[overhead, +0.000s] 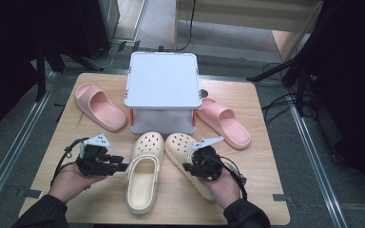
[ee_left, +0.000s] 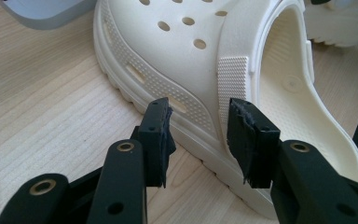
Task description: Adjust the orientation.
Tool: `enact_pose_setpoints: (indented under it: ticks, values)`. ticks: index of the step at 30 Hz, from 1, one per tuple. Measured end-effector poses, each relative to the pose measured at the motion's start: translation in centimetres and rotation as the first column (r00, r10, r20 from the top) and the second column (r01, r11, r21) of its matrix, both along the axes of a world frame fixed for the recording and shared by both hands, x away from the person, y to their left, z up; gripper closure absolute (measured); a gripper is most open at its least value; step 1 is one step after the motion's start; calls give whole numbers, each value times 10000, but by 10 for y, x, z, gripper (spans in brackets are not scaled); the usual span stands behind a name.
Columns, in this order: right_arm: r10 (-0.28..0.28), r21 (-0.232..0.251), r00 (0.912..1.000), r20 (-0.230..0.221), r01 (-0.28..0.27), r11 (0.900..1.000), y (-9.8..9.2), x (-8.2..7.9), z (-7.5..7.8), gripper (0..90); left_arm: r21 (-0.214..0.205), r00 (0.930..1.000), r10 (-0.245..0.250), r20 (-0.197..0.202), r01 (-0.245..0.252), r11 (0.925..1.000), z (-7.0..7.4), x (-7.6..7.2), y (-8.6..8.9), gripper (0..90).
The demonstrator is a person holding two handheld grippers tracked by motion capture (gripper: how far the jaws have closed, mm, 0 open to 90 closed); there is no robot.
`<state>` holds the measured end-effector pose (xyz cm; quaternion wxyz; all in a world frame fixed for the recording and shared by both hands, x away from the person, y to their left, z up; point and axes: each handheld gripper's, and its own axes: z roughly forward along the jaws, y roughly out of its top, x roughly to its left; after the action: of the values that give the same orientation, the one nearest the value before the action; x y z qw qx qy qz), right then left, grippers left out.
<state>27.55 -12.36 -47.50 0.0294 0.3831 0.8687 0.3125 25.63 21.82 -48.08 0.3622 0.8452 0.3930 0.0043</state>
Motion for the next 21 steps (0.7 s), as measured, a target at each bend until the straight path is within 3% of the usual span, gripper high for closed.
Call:
enact_pose_setpoints:
  ticks: [4, 13, 18, 21]
  values:
    - [21, -111, 10000, 74, -20, 9999, 10, -2, -3, 746, 11, 10000, -45, 7, 45, 10000, 0, 0, -2, 588]
    - [-5, 269, 10000, 16, 4, 9996, 26, 0, -5, 692, -76, 10000, -83, -55, 82, 9999, -1, 0, -3, 592]
    - [210, 406, 9998, -56, -207, 9990, 27, -1, -5, 661, -99, 10000, -27, -75, 26, 9999, -1, 0, -2, 589]
    - [220, 766, 9997, 101, -227, 9968, 20, -2, 2, 633, -165, 9998, -3, -187, 0, 9999, -1, 0, -2, 604]
